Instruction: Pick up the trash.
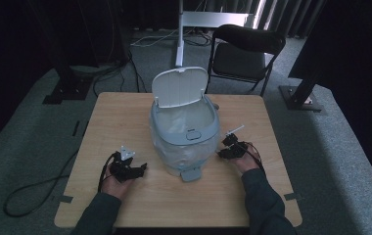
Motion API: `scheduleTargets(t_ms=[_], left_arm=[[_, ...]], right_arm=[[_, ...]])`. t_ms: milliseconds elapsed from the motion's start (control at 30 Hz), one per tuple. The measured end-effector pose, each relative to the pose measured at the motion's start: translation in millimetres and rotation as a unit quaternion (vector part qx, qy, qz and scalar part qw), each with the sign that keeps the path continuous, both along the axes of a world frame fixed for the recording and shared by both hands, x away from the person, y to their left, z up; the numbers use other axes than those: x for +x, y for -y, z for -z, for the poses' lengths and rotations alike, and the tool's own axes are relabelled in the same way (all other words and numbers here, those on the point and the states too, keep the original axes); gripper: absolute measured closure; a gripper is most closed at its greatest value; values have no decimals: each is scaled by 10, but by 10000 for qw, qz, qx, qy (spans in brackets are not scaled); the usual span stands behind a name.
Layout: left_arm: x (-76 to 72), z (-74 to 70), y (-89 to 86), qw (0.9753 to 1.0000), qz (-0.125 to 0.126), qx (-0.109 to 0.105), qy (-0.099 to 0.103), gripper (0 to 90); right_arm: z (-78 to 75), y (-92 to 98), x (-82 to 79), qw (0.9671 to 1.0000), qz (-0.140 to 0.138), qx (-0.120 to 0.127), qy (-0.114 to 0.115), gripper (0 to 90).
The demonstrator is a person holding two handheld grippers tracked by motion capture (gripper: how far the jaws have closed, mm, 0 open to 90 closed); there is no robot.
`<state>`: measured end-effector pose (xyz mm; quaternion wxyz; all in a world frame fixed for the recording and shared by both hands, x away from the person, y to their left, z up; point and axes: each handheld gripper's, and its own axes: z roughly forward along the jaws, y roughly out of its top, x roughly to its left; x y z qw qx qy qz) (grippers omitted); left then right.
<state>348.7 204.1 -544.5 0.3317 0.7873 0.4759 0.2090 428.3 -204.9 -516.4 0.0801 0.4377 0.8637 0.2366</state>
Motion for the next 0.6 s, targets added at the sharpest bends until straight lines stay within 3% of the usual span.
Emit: scheduleTargets(t_ms=[200, 400, 600], left_arm=[[-1, 0, 1, 10000, -6, -1, 2, 234], [4, -2, 3, 10000, -6, 1, -13, 234], [16, -4, 8, 10000, -12, 2, -21, 234]], right_arm=[[-2, 1, -51, 9997, -42, -146, 170, 792], [-24, 48, -138, 9991, -59, 108, 405, 793], [-157, 135, -246, 9971, -36, 421, 628, 793]])
